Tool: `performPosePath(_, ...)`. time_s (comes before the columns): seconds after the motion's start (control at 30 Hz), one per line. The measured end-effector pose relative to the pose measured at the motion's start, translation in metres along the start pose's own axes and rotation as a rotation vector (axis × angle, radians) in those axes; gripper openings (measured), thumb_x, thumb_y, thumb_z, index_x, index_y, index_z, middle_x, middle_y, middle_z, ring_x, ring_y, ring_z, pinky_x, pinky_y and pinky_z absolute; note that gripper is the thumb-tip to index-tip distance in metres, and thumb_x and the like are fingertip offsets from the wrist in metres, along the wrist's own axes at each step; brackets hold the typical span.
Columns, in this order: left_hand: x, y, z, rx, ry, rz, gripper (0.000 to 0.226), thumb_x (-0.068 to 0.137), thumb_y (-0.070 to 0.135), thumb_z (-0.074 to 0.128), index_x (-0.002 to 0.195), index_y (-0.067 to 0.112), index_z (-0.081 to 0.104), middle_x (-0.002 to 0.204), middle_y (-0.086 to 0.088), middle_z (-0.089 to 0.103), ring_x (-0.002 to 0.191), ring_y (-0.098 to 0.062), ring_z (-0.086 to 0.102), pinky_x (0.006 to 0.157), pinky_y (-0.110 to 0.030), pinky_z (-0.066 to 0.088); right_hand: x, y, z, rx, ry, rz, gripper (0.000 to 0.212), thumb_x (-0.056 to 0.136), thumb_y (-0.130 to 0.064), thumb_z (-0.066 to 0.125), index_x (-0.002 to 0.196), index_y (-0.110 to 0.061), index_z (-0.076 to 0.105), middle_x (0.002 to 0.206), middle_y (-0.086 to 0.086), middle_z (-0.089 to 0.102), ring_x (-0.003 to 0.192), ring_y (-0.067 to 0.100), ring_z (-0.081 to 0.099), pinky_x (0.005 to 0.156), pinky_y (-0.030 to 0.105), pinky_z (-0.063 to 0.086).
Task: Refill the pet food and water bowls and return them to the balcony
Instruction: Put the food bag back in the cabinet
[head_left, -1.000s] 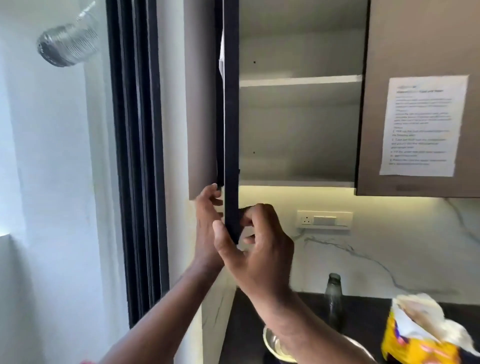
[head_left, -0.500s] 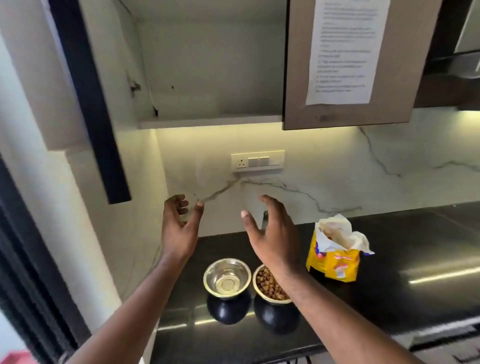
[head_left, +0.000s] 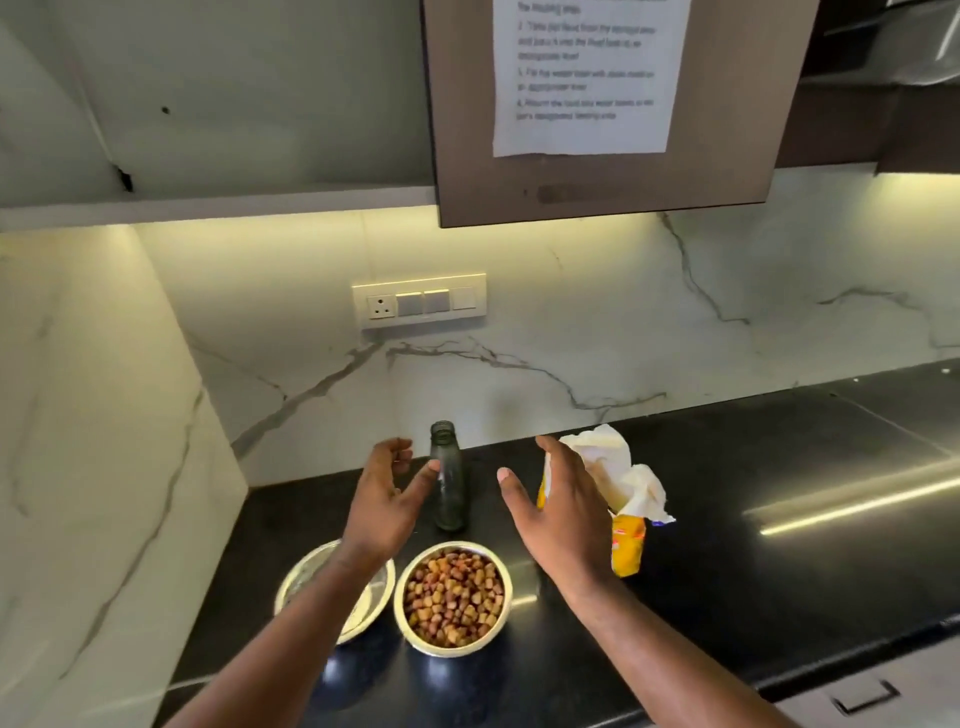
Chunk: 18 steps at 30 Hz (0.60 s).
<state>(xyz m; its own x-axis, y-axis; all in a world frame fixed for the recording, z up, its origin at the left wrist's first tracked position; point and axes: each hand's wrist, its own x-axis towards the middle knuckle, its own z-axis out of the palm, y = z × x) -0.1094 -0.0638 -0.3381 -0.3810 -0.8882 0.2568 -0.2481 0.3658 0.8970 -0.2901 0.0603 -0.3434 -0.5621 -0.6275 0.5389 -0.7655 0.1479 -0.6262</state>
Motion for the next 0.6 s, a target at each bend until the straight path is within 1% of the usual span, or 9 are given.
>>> performPosePath(0.07, 0.006, -0.003, 0.032, -0.013, -0.087, -0.038, 0.055, 0.091, 0.051, 0.068, 0.137, 0.034, 0.044, 0.139, 0.001, 0.055, 0.126, -0.017, 0.057, 0.105, -0.042, 0.052, 0.005, 0.029, -0.004, -0.010, 0.004, 0.021, 0.067, 0.090, -0.067, 0.057, 0.140, -0.023, 0.052, 0.136, 0.001, 0.065, 0.125, 0.020, 0.061, 0.092, 0.034, 0.055)
performPosePath(0.1, 0.009, -0.006, 0.048, -0.010, -0.125, -0.055, 0.053, 0.092, 0.044, 0.069, 0.138, 0.032, 0.044, 0.140, 0.000, 0.054, 0.128, -0.019, 0.055, 0.106, -0.043, 0.051, 0.007, 0.044, -0.006, -0.018, 0.002, 0.038, 0.066, 0.090, -0.066, 0.059, 0.139, -0.023, 0.053, 0.133, 0.000, 0.066, 0.122, 0.019, 0.062, 0.090, 0.032, 0.055)
performPosePath(0.17, 0.016, -0.011, 0.080, 0.006, -0.205, -0.093, 0.056, 0.093, 0.035, 0.072, 0.140, 0.027, 0.044, 0.141, -0.002, 0.053, 0.131, -0.020, 0.052, 0.108, -0.042, 0.048, 0.008, 0.072, -0.012, -0.040, 0.000, 0.082, 0.066, 0.087, -0.071, 0.056, 0.137, -0.027, 0.052, 0.131, -0.006, 0.066, 0.118, 0.014, 0.063, 0.082, 0.026, 0.052)
performPosePath(0.27, 0.028, -0.019, 0.118, 0.047, -0.326, -0.131, 0.068, 0.089, 0.027, 0.077, 0.146, 0.021, 0.041, 0.143, 0.000, 0.050, 0.132, -0.017, 0.048, 0.110, -0.038, 0.045, 0.009, 0.110, -0.018, -0.074, 0.009, 0.124, 0.068, 0.082, -0.077, 0.056, 0.135, -0.035, 0.048, 0.131, -0.011, 0.062, 0.118, 0.011, 0.059, 0.074, 0.024, 0.049)
performPosePath(0.33, 0.038, -0.028, 0.141, 0.084, -0.411, -0.149, 0.077, 0.086, 0.026, 0.081, 0.149, 0.019, 0.037, 0.143, 0.003, 0.047, 0.132, -0.014, 0.046, 0.111, -0.036, 0.043, 0.010, 0.134, -0.019, -0.106, 0.019, 0.146, 0.074, 0.080, -0.079, 0.057, 0.136, -0.031, 0.049, 0.136, -0.007, 0.060, 0.124, 0.015, 0.054, 0.079, 0.027, 0.052)
performPosePath(0.37, 0.043, -0.033, 0.149, 0.097, -0.441, -0.156, 0.082, 0.084, 0.025, 0.083, 0.150, 0.019, 0.035, 0.143, 0.004, 0.046, 0.133, -0.013, 0.045, 0.112, -0.036, 0.043, 0.010, 0.145, -0.020, -0.117, 0.019, 0.151, 0.079, 0.079, -0.081, 0.057, 0.138, -0.027, 0.049, 0.139, -0.004, 0.058, 0.129, 0.017, 0.050, 0.085, 0.032, 0.055)
performPosePath(0.43, 0.055, -0.045, 0.168, 0.115, -0.508, -0.167, 0.085, 0.081, 0.021, 0.086, 0.149, 0.021, 0.033, 0.140, 0.005, 0.050, 0.132, -0.016, 0.049, 0.112, -0.039, 0.045, 0.010, 0.169, -0.019, -0.094, 0.012, 0.187, 0.091, 0.077, -0.086, 0.056, 0.142, -0.023, 0.048, 0.148, 0.000, 0.052, 0.138, 0.021, 0.043, 0.096, 0.040, 0.056)
performPosePath(0.5, 0.070, -0.059, 0.183, 0.110, -0.605, -0.193, 0.089, 0.078, 0.011, 0.086, 0.143, 0.033, 0.029, 0.132, 0.010, 0.052, 0.130, -0.017, 0.052, 0.106, -0.033, 0.047, 0.011, 0.190, -0.017, -0.007, -0.058, 0.293, 0.106, 0.069, -0.091, 0.058, 0.151, -0.026, 0.038, 0.157, 0.000, 0.043, 0.144, 0.020, 0.038, 0.101, 0.040, 0.053)
performPosePath(0.6, 0.093, -0.079, 0.198, 0.131, -0.851, -0.263, 0.115, 0.072, 0.002, 0.084, 0.142, 0.048, 0.006, 0.135, 0.015, 0.042, 0.125, -0.009, 0.045, 0.098, -0.021, 0.043, 0.011, 0.218, -0.009, 0.122, -0.187, 0.464, 0.132, 0.054, -0.094, 0.069, 0.160, -0.033, 0.020, 0.162, -0.001, 0.035, 0.143, 0.018, 0.041, 0.103, 0.037, 0.048)
